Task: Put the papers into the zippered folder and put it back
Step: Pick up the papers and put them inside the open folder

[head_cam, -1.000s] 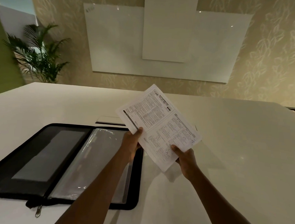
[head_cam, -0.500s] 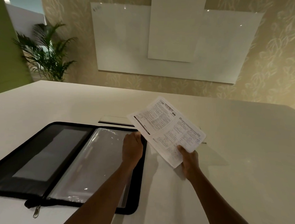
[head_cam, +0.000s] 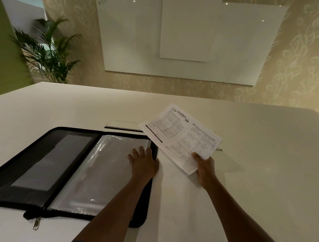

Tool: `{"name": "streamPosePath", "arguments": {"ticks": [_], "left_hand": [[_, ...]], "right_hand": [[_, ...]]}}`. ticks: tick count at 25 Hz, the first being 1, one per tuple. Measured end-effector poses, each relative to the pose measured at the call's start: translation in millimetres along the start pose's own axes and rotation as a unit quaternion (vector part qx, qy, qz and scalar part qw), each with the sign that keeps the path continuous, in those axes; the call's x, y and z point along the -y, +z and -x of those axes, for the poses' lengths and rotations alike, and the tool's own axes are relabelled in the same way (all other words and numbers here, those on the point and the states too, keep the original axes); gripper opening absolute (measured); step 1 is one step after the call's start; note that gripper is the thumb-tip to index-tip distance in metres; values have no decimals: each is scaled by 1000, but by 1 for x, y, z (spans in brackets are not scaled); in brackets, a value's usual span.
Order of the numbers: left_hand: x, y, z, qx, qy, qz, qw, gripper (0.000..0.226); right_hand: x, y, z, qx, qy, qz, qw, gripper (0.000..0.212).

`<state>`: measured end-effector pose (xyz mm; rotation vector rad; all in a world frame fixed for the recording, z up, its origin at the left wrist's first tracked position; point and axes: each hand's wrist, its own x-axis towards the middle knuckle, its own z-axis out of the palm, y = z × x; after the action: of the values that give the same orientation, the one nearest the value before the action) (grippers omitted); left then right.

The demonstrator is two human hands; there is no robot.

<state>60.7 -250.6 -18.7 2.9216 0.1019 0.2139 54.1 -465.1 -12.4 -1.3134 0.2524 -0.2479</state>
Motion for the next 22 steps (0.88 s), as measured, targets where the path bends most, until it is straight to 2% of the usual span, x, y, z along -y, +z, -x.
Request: {"name": "streamPosePath", "arguments": {"ticks": [5, 11, 15, 22], "left_hand": [[6, 0, 13, -10, 43, -26, 999, 64], [29, -3, 31, -1, 112, 26, 993, 67], [53, -13, 44, 42, 145, 57, 987, 71], [99, -40, 69, 130, 220, 100, 962, 71]], "right_hand": [[-2, -2, -1, -2, 30, 27, 999, 31], [1, -3, 6, 9, 61, 47, 997, 31], [8, -9, 17, 43, 78, 30, 996, 43], [15, -20, 36, 55, 107, 38, 992, 43]]}}
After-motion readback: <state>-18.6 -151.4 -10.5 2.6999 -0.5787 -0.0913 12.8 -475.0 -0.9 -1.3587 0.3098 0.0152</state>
